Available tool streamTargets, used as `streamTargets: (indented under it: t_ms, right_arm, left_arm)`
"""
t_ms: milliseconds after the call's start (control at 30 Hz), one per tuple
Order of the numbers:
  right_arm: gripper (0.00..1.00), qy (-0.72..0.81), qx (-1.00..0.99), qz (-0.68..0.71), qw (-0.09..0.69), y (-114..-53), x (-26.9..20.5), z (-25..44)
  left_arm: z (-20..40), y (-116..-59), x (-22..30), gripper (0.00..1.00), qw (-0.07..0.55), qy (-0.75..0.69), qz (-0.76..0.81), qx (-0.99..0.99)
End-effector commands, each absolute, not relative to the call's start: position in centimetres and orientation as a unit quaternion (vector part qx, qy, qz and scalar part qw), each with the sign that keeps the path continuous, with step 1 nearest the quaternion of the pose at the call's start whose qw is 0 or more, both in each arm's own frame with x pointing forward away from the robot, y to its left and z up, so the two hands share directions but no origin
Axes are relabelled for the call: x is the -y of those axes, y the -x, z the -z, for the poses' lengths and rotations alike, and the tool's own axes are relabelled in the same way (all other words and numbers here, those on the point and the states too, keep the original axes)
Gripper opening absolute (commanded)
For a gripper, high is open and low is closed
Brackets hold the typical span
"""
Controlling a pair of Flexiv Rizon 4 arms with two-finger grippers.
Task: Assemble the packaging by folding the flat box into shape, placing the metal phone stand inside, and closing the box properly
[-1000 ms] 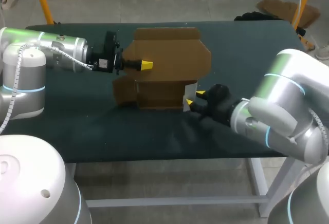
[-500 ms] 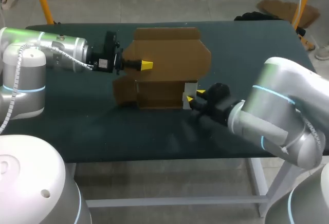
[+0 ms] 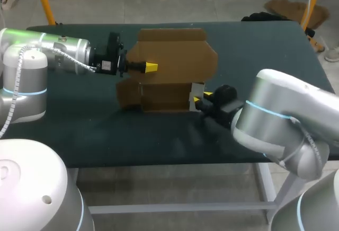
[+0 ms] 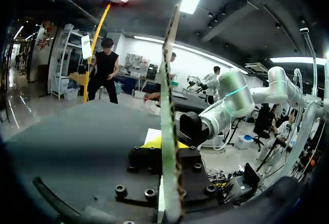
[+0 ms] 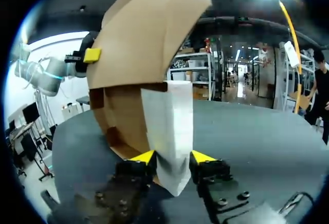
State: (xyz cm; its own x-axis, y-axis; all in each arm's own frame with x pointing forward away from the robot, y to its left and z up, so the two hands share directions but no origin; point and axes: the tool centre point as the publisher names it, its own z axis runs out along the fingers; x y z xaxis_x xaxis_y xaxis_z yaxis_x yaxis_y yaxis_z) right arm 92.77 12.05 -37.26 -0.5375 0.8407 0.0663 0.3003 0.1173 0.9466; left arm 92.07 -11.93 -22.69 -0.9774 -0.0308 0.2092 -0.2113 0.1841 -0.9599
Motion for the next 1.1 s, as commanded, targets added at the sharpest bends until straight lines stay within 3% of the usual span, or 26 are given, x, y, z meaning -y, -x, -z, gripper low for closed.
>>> streamTargets:
  t_ms: [33,700,1100]
  right_arm:
    - [0.45,-0.544,-0.596,-0.389,0.444,-93.1,-12.5,37.5]
    - [0.33,-0.582,-0.578,-0.34,0.46,-94.3,-13.3,37.3]
    - [0.19,-0.6,-0.568,-0.319,0.464,-94.5,-12.7,37.5]
  left_arm:
    - [23.0,-92.0,11.9,0.0,0.072,-0.078,-0.634,0.766]
    - [23.0,-92.0,11.9,0.0,0.072,-0.078,-0.634,0.766]
    - [23.0,-92.0,11.9,0.0,0.072,-0.078,-0.634,0.766]
